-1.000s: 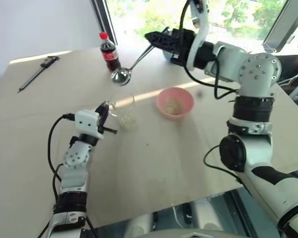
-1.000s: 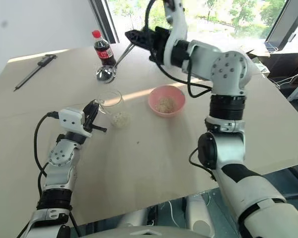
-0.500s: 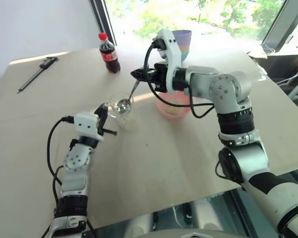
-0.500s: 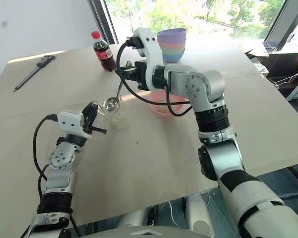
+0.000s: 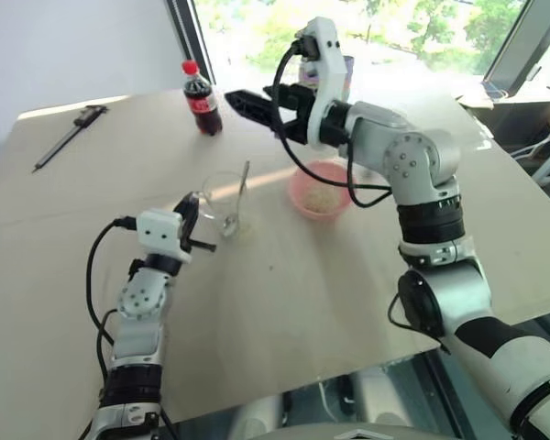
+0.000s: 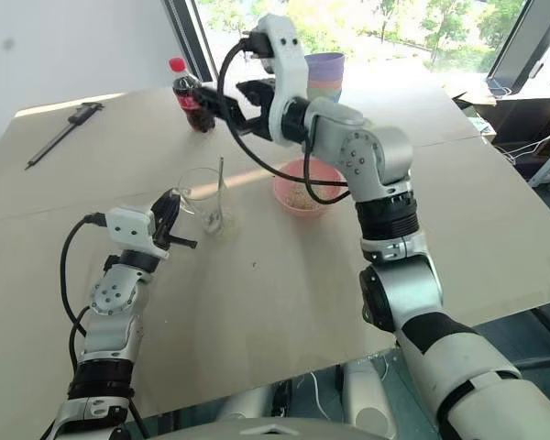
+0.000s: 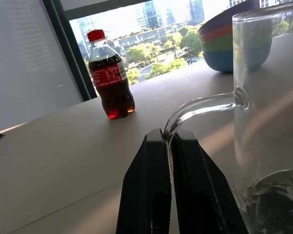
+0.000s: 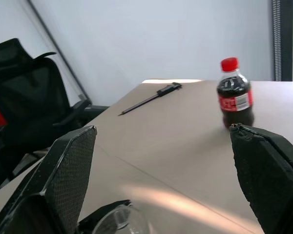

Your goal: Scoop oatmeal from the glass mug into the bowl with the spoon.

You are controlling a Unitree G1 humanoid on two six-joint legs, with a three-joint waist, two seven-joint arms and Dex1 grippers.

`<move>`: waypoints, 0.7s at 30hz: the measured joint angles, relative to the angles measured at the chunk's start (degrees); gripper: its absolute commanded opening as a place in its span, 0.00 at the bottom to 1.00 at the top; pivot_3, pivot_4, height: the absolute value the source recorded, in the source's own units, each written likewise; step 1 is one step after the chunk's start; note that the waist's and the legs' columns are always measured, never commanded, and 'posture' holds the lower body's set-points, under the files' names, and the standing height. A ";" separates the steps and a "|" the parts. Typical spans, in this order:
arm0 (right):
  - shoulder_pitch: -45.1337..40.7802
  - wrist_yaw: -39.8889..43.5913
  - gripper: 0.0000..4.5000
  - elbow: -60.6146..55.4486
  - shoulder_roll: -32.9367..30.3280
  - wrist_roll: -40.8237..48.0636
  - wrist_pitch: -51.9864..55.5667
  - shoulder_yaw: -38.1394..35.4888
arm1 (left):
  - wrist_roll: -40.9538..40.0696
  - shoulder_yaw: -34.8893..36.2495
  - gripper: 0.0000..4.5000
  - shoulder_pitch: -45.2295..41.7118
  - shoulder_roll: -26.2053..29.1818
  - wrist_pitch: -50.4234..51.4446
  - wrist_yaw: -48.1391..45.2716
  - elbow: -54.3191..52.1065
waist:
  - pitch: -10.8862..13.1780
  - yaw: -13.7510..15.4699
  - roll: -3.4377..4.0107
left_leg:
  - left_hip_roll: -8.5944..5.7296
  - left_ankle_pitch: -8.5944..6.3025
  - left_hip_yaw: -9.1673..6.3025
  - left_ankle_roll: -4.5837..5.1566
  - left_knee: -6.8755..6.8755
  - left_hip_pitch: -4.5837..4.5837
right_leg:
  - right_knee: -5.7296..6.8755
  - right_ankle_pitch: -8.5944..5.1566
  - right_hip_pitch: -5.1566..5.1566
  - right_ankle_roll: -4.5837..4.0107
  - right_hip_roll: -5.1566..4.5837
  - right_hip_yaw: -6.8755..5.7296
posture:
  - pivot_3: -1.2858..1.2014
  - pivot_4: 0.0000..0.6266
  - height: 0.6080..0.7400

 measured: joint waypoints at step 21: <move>10.43 7.59 1.00 -9.23 -6.25 -0.71 -5.90 0.11 | -1.10 2.02 0.53 16.87 0.29 8.35 -0.36 -20.39 | 0.01 0.02 0.00 | 0.11 -0.02 -0.07 0.02 -0.06 -0.12 | -0.29 0.00 0.01 0.00 -0.09 -0.03 | 0.52 0.24 1.00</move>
